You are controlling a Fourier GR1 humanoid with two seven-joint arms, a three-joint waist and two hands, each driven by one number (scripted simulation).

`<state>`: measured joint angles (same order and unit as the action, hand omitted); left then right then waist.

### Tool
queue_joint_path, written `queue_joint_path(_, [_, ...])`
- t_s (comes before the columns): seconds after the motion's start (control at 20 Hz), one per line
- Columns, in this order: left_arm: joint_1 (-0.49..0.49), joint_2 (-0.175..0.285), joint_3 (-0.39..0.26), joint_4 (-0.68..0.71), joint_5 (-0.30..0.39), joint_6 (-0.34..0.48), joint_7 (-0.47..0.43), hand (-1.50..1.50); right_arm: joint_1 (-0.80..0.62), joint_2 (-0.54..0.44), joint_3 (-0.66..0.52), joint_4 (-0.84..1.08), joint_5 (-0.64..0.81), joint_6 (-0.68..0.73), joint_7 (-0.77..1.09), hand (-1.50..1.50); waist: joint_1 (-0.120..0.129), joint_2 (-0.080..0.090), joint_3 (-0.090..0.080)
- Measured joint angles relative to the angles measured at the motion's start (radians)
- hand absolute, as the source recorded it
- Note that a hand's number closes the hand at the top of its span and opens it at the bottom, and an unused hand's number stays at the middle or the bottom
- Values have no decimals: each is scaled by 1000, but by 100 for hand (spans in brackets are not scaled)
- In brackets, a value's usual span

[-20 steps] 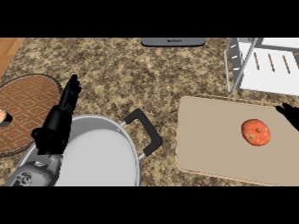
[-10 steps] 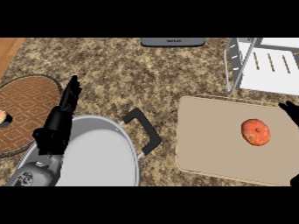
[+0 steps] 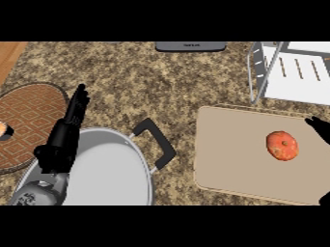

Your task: Pick the squash from the tray and place it in the tiered basket

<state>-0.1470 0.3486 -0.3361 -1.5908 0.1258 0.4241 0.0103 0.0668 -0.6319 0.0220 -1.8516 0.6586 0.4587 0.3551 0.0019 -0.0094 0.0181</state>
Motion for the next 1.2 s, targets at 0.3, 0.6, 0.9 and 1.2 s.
queue_joint_path(0.3, [-2,-7,-11,-8,-16,12,16,0,-10,40,8,33,30,-4,-35,-150,1,-1,1])
queue_joint_path(0.6, [-6,-11,6,17,2,-7,0,0,-68,90,30,108,66,3,-37,-150,4,-1,2])
queue_joint_path(0.9, [-12,-13,2,7,-5,-4,16,0,-123,124,33,162,87,25,-27,-150,4,-1,2])
queue_joint_path(1.2, [-18,-13,-10,3,-14,4,33,0,-160,153,35,252,125,-4,-55,-150,5,0,2])
